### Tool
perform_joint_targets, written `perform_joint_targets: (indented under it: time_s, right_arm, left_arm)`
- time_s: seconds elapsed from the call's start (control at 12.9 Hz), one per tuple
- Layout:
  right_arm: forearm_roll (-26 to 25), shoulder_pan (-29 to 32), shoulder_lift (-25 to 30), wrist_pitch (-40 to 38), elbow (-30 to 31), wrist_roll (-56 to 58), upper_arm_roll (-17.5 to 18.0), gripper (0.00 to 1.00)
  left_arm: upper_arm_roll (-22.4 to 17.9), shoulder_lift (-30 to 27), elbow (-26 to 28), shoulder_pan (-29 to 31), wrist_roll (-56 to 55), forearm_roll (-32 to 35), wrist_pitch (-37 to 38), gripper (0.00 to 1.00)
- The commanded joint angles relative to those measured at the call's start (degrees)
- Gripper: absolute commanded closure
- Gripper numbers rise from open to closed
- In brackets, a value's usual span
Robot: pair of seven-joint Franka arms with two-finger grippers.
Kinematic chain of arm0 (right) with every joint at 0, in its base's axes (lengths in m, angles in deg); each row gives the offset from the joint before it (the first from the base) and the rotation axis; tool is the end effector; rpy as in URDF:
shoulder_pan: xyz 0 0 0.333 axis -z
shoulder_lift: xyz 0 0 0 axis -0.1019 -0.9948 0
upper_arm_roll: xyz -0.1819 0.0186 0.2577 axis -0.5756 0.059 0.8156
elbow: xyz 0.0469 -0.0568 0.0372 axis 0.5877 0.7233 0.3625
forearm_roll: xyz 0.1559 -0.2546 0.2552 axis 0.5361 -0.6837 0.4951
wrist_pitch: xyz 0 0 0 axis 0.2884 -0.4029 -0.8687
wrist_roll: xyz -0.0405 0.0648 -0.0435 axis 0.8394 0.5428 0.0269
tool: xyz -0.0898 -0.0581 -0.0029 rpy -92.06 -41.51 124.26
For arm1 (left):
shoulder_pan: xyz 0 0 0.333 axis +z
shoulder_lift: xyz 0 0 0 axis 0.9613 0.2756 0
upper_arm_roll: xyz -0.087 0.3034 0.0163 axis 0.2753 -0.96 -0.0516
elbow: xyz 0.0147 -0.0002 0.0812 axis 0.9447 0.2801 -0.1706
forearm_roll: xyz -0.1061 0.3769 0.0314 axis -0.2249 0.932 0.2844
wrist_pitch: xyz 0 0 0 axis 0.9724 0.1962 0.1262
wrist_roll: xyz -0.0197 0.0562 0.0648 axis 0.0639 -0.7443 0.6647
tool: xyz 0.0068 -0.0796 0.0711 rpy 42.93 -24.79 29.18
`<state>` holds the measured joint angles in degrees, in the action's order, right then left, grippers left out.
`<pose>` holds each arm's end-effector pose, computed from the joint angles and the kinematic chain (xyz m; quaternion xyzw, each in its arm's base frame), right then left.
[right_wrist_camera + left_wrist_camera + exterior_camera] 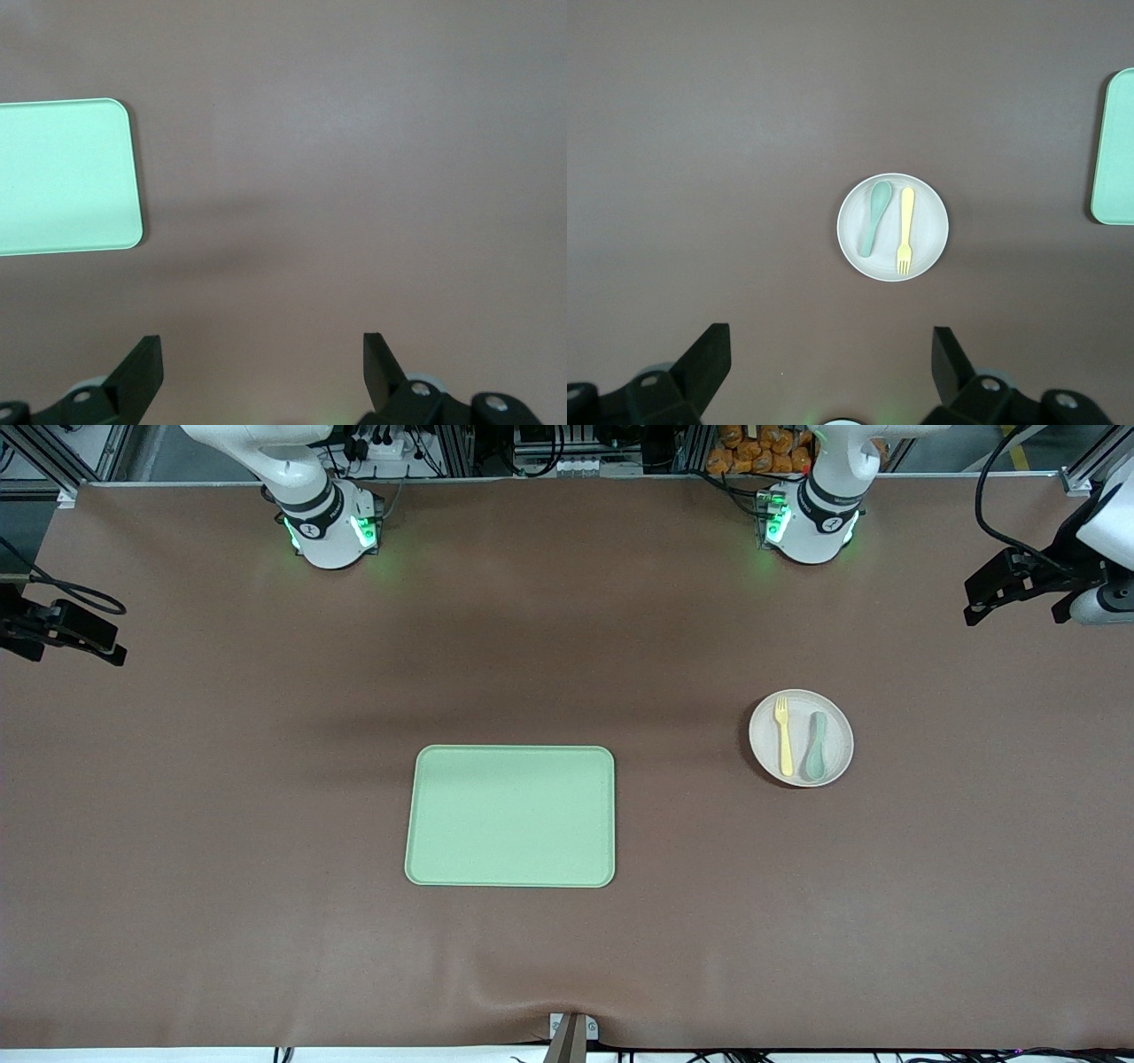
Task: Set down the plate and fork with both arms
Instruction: 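Move the left gripper down toward the white plate's rim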
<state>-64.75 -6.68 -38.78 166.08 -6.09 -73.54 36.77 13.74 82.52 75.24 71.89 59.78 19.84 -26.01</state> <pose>0.5573 -0.0123 0.6532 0.9992 -0.0316 -0.0246 0.0069 0.5176 -0.0522 0.6669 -0.9998 0.0001 -0.0042 0.0200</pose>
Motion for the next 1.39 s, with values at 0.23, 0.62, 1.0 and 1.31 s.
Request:
perform_joint_targets:
  time_s: [0.23, 0.62, 1.0, 1.31]
  right_arm:
    - [-0.2, 1.0, 0.1, -0.5, -0.3, -0.7, 0.8, 0.00]
    - [-0.2, 1.0, 0.1, -0.5, -0.3, -0.7, 0.8, 0.00]
    - [-0.2, 0.9, -0.1, -0.4, -0.3, -0.6, 0.8, 0.00]
    - [-0.2, 1.0, -0.2, -0.5, -0.3, -0.6, 0.8, 0.00]
  left_arm:
    - [-1.0, -1.5, 0.8, -0.9, -0.3, 1.0, 0.4, 0.00]
    - [-1.8, -1.7, 1.1, -0.6, 0.3, 0.5, 0.5, 0.00]
    - [-1.8, -0.8, 3.4, 0.8, 0.3, -1.1, 0.0, 0.00]
    - [-1.8, -0.5, 15.2, 3.8, 0.9, -4.7, -11.2, 0.00]
